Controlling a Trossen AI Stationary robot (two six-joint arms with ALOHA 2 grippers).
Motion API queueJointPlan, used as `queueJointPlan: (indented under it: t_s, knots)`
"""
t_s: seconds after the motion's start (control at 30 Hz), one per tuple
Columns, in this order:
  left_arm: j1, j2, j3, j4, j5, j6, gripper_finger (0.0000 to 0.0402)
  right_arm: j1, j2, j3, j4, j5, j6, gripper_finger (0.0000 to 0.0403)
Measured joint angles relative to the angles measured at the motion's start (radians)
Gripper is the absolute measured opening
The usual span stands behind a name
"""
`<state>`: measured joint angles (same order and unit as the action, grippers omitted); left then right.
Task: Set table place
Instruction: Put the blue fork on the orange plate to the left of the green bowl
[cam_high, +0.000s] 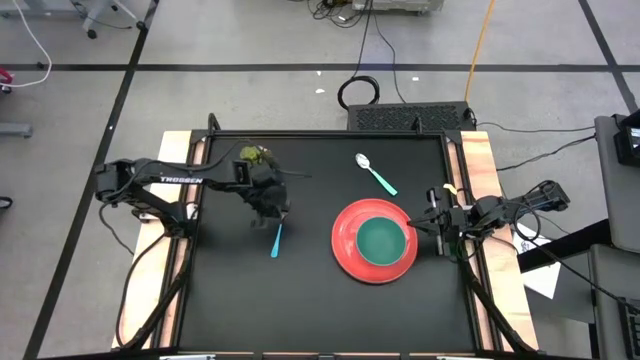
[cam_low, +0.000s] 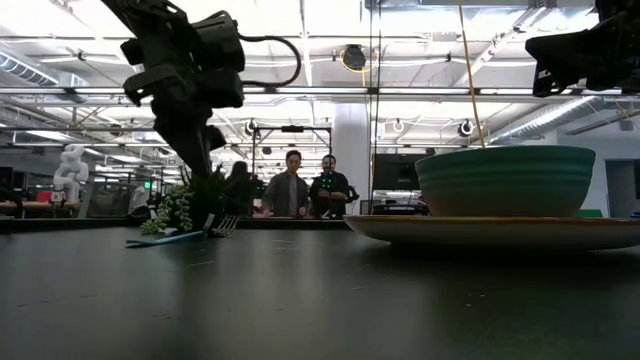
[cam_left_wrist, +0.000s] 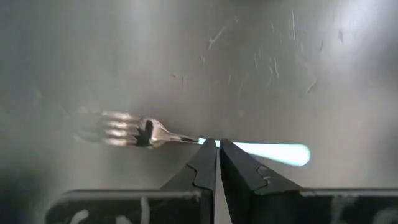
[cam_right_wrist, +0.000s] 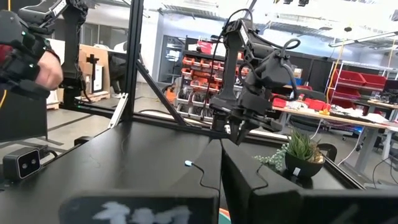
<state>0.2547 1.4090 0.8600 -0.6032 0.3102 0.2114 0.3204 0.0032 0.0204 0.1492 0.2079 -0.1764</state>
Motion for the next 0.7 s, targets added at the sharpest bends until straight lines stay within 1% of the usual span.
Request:
queueJointPlan:
  t_s: [0.13, 0.4, 0.5, 0.57, 0.7]
  knots:
    - [-0.018, 0.0, 0.0, 0.002, -0.026, 0.22, 0.0024, 0.0, 0.0, 0.0, -0.004, 0.0, 0.0, 0.0]
    - [-0.106, 0.0, -0.001, 0.013, -0.064, 0.652, 0.0024, 0.0, 0.0, 0.0, -0.005, 0.0, 0.0, 0.0]
    - [-0.14, 0.0, -0.001, 0.063, -0.135, 0.736, 0.0024, 0.0, 0.0, 0.0, -0.005, 0.0, 0.0, 0.0]
    - [-0.158, 0.0, -0.001, 0.119, -0.18, 0.763, 0.0024, 0.0, 0.0, 0.0, -0.005, 0.0, 0.0, 0.0]
    - [-0.18, 0.0, -0.001, 0.21, -0.183, 0.787, 0.0024, 0.0, 0.0, 0.0, -0.005, 0.0, 0.0, 0.0]
